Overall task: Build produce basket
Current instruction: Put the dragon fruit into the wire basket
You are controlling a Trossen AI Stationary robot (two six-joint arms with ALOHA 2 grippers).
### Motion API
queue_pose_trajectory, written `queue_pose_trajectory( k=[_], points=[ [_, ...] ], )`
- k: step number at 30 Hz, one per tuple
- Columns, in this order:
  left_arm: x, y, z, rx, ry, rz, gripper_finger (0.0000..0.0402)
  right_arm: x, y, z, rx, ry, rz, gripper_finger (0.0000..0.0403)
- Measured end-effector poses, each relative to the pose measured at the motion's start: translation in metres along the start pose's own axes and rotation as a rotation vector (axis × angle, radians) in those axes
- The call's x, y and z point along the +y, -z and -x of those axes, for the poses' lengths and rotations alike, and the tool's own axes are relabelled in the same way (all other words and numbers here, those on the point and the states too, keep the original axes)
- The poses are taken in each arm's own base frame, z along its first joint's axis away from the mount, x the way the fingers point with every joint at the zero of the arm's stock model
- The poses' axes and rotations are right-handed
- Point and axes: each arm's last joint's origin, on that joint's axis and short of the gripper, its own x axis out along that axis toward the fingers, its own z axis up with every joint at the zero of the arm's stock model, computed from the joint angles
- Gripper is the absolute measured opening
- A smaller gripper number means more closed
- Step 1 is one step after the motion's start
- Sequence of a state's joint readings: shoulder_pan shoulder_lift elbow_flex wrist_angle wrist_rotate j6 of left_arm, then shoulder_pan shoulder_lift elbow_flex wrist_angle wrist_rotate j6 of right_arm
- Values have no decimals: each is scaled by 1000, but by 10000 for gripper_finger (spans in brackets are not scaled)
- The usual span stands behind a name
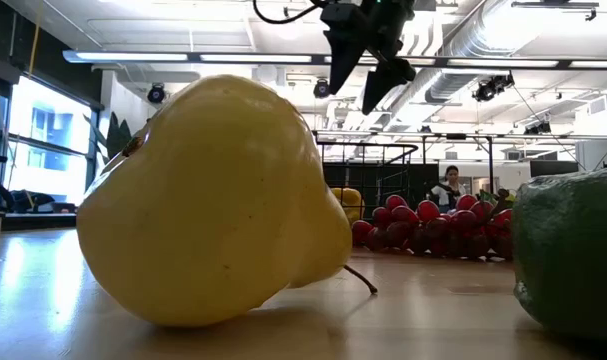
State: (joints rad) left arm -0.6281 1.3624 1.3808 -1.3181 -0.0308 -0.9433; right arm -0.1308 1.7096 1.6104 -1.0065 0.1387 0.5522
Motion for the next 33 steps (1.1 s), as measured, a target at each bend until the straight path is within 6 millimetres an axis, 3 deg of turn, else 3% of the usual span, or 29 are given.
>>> queue_pose_trajectory(
  k=[10,16,33],
  points=[
    [-25,41,-35,17,66,-6,284,7,6,1,18,-5,18,392],
    [-28,59,-52,42,59,33,284,6,10,1,70,-14,23,392],
    [-34,70,-106,113,3,46,284,5,11,1,84,-6,36,392]
  ],
)
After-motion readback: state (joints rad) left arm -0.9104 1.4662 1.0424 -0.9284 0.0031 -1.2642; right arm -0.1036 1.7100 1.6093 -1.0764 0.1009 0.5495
